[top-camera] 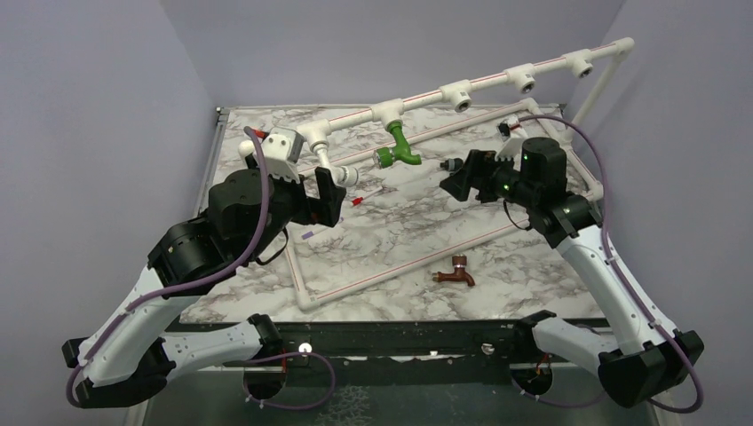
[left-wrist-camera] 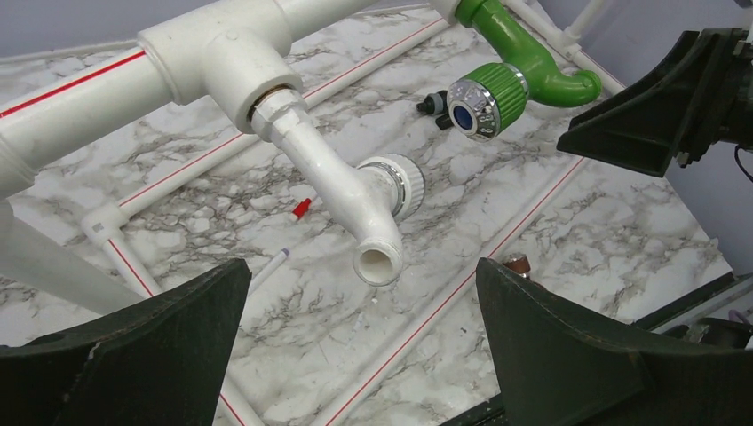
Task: Install the water faucets
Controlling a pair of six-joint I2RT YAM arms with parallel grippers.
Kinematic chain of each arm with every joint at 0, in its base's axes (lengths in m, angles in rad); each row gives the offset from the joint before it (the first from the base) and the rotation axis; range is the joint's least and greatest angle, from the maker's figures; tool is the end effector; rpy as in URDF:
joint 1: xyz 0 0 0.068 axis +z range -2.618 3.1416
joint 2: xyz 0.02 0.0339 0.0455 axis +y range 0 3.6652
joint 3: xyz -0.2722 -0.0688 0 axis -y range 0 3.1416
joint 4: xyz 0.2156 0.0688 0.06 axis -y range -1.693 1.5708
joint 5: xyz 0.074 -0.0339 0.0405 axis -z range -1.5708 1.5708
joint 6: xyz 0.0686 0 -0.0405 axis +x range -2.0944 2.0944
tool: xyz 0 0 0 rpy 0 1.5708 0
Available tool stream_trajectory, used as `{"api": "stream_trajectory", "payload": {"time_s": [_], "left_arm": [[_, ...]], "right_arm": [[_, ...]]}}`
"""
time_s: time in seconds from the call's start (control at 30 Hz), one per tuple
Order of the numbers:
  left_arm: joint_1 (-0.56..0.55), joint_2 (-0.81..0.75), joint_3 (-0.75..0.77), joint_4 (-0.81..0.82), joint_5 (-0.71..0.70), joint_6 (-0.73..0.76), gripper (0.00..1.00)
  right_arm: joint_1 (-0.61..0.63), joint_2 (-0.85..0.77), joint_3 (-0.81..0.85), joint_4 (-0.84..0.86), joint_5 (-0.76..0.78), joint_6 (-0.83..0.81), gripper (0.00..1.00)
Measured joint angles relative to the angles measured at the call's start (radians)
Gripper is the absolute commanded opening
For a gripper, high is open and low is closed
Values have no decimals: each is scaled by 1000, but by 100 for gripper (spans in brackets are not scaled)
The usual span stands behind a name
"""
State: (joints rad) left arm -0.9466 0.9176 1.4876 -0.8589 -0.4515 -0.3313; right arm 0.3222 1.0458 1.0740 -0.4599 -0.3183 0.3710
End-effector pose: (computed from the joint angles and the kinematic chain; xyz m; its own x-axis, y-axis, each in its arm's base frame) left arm 0.1025 -0.0911 0.4579 -0.3154 -0.0628 -0.9469 0.4051 0.8934 -0.1942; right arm 0.2055 0.0912 0.3569 -0.5767 0.1705 -0.7990 -0.3877 0.8038 0.4513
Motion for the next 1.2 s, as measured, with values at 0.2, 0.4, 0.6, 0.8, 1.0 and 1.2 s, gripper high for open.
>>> {"api": "stream_trajectory", "payload": {"time_s": [0.2,0.4,0.6,0.8,1.0,1.2], "left_arm": [[0,8,-1,-10,-51,-35,99],[0,18,-7,-16,-74,-54,99],[0,19,-9,-20,-89,-61,99],[0,18,-10,-21,-98,-64,99],[0,12,-9,-22,-104,-63,99],[0,7,9,-27,-107,-50,99]], "right_arm": [[70,69,106,10,29,38,77],[105,146,217,23,46,64,69],[138,213,312,30,67,80,62],[204,259,346,34,85,87,55],[263,302,371,33,107,95,52],[301,320,401,35,160,100,46]]}}
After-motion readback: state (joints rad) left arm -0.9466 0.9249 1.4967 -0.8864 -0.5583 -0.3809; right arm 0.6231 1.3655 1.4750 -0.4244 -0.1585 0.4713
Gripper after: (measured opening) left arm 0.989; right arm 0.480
